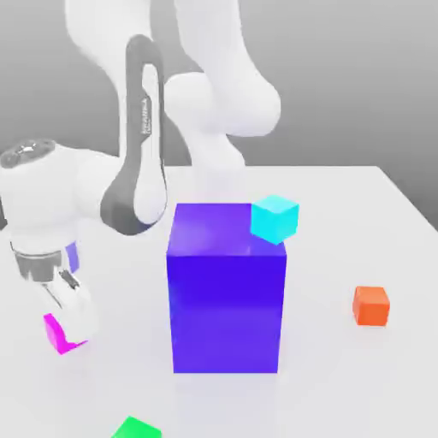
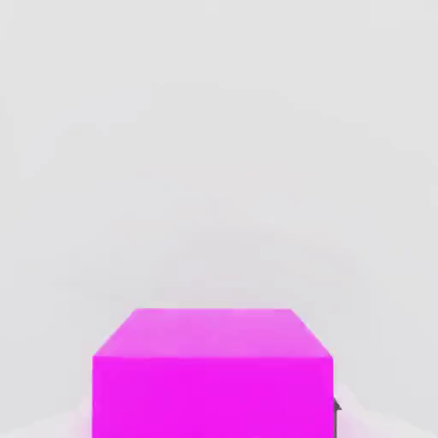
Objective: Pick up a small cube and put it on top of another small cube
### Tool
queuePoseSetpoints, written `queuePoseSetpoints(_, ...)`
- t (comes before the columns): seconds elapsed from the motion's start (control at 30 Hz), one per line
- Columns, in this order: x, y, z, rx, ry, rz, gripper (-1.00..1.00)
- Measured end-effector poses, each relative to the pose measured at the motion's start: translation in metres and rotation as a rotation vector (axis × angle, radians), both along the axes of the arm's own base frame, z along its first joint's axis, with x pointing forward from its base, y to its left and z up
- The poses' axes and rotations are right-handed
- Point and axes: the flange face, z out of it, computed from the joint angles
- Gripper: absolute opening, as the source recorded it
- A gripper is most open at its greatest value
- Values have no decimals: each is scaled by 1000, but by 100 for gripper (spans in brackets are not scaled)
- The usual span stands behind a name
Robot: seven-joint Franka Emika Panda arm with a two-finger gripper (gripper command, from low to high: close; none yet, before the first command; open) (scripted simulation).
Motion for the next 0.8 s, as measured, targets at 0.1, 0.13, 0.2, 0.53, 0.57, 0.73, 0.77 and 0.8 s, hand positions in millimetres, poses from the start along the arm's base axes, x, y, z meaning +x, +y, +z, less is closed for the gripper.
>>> queuePoseSetpoints(0.1,31,14,10,-1,0,-49,-100)
queuePoseSetpoints(0.13,42,20,13,-1,0,-67,-100)
queuePoseSetpoints(0.2,65,34,18,-1,0,-105,-100)
queuePoseSetpoints(0.53,163,123,47,1,-1,-295,-100)
queuePoseSetpoints(0.57,167,127,39,1,-1,-303,-100)
queuePoseSetpoints(0.73,169,131,-10,1,-1,-310,100)
queuePoseSetpoints(0.77,169,131,-10,1,-1,-310,100)
queuePoseSetpoints(0.8,169,131,-10,1,-1,-310,100)
